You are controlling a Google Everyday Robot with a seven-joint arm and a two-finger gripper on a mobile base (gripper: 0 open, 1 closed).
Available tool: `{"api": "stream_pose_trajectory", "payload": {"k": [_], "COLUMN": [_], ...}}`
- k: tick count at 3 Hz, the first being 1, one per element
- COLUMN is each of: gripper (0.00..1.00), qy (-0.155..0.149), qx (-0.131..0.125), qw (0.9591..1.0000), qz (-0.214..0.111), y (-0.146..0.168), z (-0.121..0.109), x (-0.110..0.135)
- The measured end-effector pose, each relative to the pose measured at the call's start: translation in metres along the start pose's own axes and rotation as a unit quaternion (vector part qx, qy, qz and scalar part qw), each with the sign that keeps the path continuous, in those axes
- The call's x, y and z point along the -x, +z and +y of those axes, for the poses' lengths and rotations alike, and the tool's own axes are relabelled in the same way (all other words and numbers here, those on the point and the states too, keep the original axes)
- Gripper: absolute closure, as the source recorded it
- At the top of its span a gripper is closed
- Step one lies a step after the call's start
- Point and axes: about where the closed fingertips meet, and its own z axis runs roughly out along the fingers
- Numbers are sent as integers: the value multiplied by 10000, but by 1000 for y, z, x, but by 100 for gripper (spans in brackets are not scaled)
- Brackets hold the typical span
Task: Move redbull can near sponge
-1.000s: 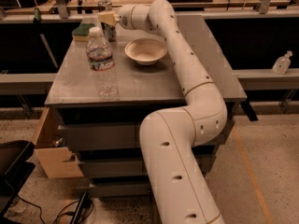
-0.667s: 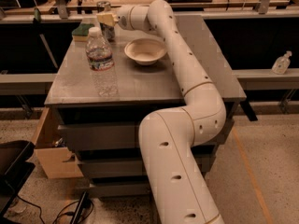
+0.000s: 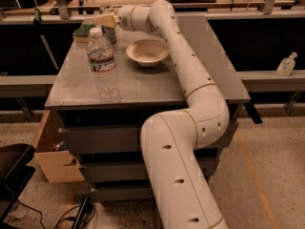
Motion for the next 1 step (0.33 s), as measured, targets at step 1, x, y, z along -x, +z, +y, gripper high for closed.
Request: {"api": "stream_pose_trajectory", "payload": {"k": [1], "gripper": [0], "qy": [4], "qx": [13], "qw": [10000], "qz": [6], "y": [2], "z": [1], "x": [-1]}}
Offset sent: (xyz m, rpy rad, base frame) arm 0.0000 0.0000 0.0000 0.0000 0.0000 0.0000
